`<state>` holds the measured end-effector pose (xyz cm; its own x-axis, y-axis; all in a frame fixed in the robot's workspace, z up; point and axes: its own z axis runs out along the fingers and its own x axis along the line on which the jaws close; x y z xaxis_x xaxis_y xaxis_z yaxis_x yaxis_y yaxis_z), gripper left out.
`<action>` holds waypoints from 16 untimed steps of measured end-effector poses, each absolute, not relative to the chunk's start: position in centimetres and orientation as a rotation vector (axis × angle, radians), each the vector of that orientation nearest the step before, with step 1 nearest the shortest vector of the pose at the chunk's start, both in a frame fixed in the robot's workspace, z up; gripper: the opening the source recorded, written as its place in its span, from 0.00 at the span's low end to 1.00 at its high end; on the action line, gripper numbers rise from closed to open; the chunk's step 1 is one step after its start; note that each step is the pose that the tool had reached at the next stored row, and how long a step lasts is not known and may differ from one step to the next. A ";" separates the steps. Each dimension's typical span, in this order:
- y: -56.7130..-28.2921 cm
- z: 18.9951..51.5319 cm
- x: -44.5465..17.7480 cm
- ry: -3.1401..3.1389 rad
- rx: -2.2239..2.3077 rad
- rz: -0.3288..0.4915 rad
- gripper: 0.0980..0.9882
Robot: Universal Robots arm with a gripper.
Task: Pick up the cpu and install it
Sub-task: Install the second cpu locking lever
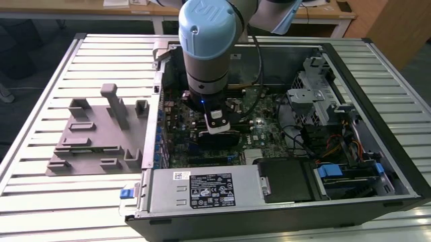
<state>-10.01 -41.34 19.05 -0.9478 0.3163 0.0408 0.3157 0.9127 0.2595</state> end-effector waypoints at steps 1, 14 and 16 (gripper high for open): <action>-41.3 19.1 -10.0 3.070 0.507 0.416 0.01; -41.3 19.3 -10.0 3.070 0.507 0.412 0.01; -41.3 19.1 -10.0 3.069 0.507 0.414 0.01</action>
<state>-10.05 -41.33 19.12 -0.9478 0.3165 0.0389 0.3155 0.9130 0.2586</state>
